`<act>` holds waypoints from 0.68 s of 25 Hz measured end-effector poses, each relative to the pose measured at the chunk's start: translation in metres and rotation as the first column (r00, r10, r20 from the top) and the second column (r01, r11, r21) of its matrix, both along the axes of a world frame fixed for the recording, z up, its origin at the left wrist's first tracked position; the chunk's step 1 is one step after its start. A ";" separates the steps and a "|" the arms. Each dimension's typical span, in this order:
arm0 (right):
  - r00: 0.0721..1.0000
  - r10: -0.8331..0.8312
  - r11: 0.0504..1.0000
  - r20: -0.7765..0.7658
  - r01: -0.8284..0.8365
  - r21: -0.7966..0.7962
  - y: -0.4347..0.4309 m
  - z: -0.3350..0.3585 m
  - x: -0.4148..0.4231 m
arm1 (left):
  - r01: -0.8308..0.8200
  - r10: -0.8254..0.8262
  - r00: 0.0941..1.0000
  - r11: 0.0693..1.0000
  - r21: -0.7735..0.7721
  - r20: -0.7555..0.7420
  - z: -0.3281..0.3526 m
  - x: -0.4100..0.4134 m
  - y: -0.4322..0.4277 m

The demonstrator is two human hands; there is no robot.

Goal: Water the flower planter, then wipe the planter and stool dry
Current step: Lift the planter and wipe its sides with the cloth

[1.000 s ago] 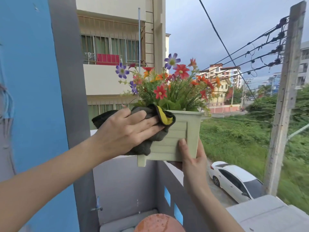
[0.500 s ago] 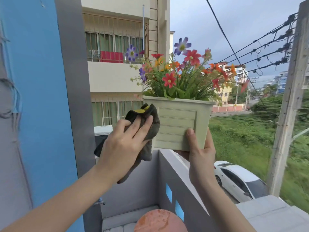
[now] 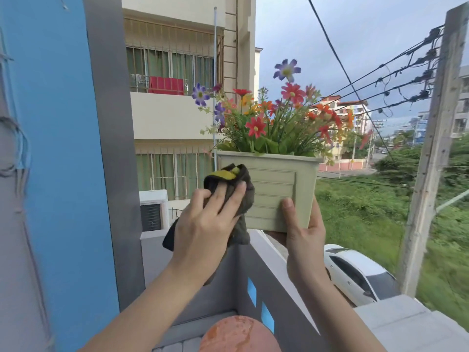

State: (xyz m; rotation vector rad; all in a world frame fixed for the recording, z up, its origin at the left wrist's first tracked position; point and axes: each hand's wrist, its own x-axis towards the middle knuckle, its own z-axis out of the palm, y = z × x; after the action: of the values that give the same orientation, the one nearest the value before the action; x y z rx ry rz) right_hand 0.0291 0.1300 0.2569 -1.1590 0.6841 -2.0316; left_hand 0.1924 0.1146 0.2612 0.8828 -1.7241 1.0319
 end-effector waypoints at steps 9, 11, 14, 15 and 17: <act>0.999 -0.006 1.000 -0.041 0.006 -0.001 0.001 0.003 -0.003 | 0.038 -0.038 0.999 0.998 -0.040 -0.023 0.006 -0.003 0.004; 0.999 0.017 1.000 -0.036 -0.017 0.006 0.003 0.005 0.003 | 0.022 -0.024 0.999 0.997 -0.073 -0.023 0.012 -0.016 0.007; 1.000 0.009 1.000 -0.027 -0.009 0.003 0.001 0.006 0.001 | 0.015 -0.003 0.989 0.997 -0.076 0.150 -0.008 -0.021 0.013; 1.000 0.001 1.000 -0.032 -0.001 0.001 0.002 0.005 0.000 | -0.001 0.016 0.984 0.997 -0.081 0.177 -0.011 -0.017 0.012; 1.000 -0.006 1.000 -0.029 0.006 0.003 0.002 0.003 0.000 | -0.056 0.062 0.993 0.996 -0.065 0.099 0.001 -0.006 0.006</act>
State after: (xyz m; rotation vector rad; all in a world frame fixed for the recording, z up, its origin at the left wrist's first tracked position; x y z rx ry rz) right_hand 0.0290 0.1320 0.2597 -1.1879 0.7057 -2.0213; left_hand 0.1865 0.1203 0.2618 0.8589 -1.7489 1.1809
